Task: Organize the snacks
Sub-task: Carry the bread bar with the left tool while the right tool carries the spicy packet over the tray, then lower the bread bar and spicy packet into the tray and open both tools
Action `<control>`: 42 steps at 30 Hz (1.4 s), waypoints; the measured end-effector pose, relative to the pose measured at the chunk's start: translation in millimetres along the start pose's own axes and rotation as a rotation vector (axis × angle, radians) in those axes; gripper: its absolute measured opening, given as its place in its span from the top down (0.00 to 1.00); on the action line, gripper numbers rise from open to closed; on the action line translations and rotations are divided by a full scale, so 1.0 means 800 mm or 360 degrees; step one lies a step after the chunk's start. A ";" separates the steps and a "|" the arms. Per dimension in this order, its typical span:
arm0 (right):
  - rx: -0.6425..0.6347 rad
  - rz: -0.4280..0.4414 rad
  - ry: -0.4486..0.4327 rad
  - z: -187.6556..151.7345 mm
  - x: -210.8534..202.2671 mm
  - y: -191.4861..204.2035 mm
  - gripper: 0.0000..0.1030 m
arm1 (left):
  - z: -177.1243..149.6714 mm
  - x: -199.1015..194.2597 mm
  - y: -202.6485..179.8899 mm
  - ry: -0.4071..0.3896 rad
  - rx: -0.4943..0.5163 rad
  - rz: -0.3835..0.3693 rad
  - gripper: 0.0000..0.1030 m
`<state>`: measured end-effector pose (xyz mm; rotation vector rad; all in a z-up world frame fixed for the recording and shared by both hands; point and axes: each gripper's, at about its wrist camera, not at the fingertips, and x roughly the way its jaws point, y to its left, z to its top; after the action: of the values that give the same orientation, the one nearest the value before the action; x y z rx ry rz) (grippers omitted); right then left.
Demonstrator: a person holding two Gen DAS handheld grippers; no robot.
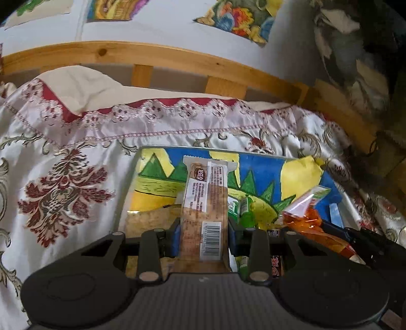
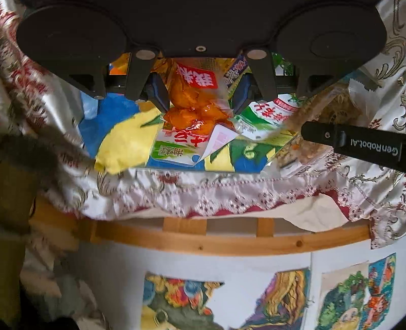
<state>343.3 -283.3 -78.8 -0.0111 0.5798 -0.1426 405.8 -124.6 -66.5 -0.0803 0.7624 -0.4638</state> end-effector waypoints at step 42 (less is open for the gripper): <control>0.0371 -0.0031 -0.0284 0.000 -0.223 -0.040 0.01 | -0.045 -0.200 -0.025 -0.0396 -0.0004 0.0431 0.00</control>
<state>191.6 -290.6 20.0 0.1952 0.3826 -0.2250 273.0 -69.7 15.4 -0.0354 0.5192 -0.1900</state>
